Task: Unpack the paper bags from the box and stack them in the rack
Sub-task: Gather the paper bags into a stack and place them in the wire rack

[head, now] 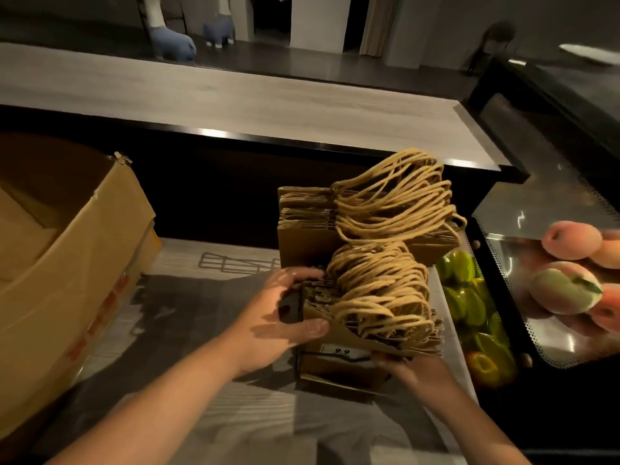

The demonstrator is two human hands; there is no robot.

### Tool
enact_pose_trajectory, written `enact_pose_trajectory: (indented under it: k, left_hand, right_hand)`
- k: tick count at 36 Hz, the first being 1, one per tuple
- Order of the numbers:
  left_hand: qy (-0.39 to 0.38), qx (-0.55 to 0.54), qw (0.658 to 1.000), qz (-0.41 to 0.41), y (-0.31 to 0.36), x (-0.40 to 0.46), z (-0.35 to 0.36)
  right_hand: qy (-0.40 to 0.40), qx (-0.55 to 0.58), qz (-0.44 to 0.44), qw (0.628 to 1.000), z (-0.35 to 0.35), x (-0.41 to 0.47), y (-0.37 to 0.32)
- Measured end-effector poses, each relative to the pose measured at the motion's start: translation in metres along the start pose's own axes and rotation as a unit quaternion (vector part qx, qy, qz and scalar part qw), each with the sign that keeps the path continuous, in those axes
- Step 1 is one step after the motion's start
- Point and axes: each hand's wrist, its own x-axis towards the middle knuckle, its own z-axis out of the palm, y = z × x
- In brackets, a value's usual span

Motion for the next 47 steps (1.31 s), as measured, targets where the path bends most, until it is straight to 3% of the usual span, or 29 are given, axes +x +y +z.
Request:
enact_pose_trajectory:
  k: [2, 6, 9, 11, 16, 21, 26, 28, 31, 37, 43, 47]
  left_hand:
    - [0.0, -0.024, 1.0, -0.005, -0.003, -0.004, 0.002]
    - [-0.021, -0.056, 0.998, 0.006, -0.004, -0.013, 0.005]
    - [-0.037, -0.097, 0.995, 0.001, 0.001, -0.015, 0.007]
    - [-0.038, -0.059, 0.998, 0.005, -0.001, -0.012, 0.008]
    - [-0.002, -0.021, 1.0, -0.016, 0.007, 0.005, 0.012]
    - [0.028, -0.074, 0.994, -0.073, 0.012, 0.027, 0.01]
    - [0.061, -0.134, 0.983, -0.11, 0.02, 0.052, 0.009]
    - [0.066, -0.144, 0.98, -0.12, 0.021, 0.057, 0.008]
    - [0.053, -0.157, 0.98, -0.114, 0.017, 0.053, 0.01]
    - [0.066, -0.126, 0.987, -0.081, 0.009, 0.035, 0.022]
    - [0.058, -0.089, 0.992, -0.066, 0.005, 0.021, 0.029]
    - [0.059, -0.093, 0.991, -0.076, 0.006, 0.02, 0.029]
  right_hand:
    - [0.016, 0.045, 0.019, 0.999, 0.0, -0.008, -0.001]
    - [0.046, 0.124, -0.092, 0.987, -0.011, -0.028, -0.021]
    - [0.024, 0.159, -0.136, 0.978, -0.025, -0.033, -0.043]
    - [0.001, 0.171, -0.147, 0.974, -0.03, -0.029, -0.052]
    - [-0.002, 0.167, -0.132, 0.977, -0.027, -0.01, -0.054]
    - [0.055, 0.134, -0.081, 0.986, -0.018, 0.008, -0.048]
    - [0.041, 0.184, 0.019, 0.982, -0.012, 0.022, -0.053]
    - [0.041, 0.176, 0.021, 0.983, -0.005, 0.026, -0.048]
    - [0.071, 0.165, -0.003, 0.984, 0.001, 0.028, -0.041]
    - [0.052, 0.162, -0.031, 0.985, -0.003, 0.028, -0.032]
    - [0.054, 0.205, -0.138, 0.967, -0.006, 0.019, -0.045]
    - [0.113, 0.147, -0.184, 0.965, -0.008, 0.017, -0.047]
